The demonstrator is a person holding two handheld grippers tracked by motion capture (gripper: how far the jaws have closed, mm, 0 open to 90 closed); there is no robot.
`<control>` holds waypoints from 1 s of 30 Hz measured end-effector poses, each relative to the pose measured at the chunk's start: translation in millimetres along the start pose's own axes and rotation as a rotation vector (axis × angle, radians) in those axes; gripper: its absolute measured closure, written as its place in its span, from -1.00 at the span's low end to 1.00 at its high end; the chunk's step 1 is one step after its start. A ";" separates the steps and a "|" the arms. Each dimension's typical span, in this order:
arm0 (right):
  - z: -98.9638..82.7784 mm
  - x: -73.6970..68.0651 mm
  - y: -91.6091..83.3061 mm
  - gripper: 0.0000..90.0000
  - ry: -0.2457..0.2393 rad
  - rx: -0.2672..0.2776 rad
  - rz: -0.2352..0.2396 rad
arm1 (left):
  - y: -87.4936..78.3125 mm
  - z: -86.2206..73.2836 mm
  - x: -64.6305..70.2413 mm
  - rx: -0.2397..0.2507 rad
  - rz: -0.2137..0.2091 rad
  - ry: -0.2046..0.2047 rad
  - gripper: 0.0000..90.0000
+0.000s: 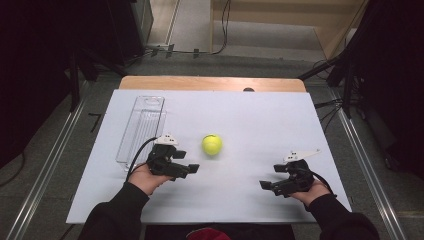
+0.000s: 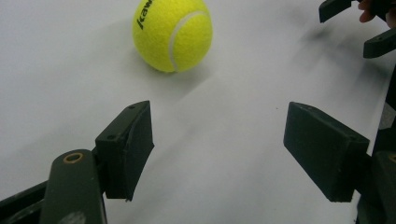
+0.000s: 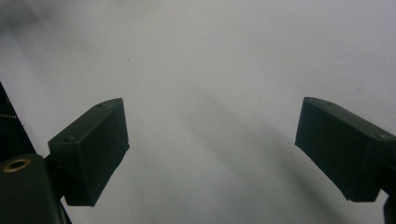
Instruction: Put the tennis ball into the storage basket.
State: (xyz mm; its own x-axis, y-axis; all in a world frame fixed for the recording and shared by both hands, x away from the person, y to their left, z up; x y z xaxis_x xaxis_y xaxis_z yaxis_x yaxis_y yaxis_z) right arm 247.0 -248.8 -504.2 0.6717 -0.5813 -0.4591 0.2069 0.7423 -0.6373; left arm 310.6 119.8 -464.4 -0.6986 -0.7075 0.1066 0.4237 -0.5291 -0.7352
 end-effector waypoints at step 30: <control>0.2 -0.9 0.8 -0.83 0.000 -0.003 0.007 | 22.6 34.9 -1.4 0.011 -0.051 -0.005 -0.91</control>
State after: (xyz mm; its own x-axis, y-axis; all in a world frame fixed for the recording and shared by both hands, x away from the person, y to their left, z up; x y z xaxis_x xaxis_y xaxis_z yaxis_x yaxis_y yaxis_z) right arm 246.7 -247.6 -504.2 0.6730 -0.5765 -0.4634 0.2004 0.7452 -0.6360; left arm 341.2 92.6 -457.8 -0.7163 -0.6820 0.1475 0.3940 -0.5699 -0.7211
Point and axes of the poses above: each handheld gripper's, and its own axes: y roughly forward along the jaws, z roughly out of its top, x roughly to its right, the point moved 2 cm from there along y, roughly forward along the jaws, and after that the axes turned 13 degrees about z, right-handed, at the moved point
